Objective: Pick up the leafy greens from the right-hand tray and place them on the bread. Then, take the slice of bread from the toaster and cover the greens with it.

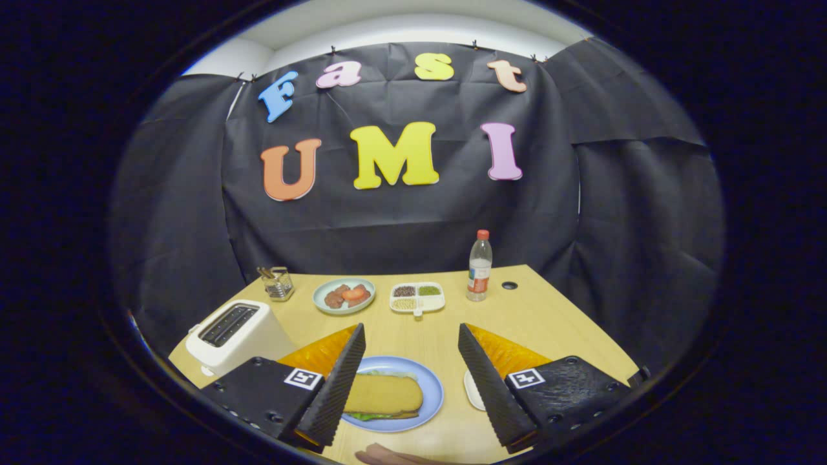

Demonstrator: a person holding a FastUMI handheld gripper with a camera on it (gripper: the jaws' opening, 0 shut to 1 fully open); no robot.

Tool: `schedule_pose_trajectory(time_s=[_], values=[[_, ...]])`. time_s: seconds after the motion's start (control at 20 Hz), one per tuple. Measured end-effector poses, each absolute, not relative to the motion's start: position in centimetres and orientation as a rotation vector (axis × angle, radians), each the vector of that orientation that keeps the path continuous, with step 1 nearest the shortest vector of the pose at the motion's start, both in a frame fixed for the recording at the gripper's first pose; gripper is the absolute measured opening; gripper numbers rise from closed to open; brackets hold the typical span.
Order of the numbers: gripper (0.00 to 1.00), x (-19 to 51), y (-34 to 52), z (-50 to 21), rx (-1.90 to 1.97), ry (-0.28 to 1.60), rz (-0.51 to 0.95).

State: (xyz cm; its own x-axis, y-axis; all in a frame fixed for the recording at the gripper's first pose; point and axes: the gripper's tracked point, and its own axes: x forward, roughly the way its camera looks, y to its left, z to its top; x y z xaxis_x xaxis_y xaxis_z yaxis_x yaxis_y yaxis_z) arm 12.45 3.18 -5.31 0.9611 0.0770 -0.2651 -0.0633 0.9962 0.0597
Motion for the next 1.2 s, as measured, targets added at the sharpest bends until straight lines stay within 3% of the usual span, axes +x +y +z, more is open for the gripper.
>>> schedule_pose_trajectory(time_s=[0.15, 0.5, 1.2], values=[[0.93, 10.2, 3.5, -2.5, 0.012, 0.197, 0.066], [0.94, 4.2, 3.2, 2.3, -0.034, 0.070, 0.021], [0.95, -1.0, 2.2, 3.6, -0.025, -0.008, 0.014]])
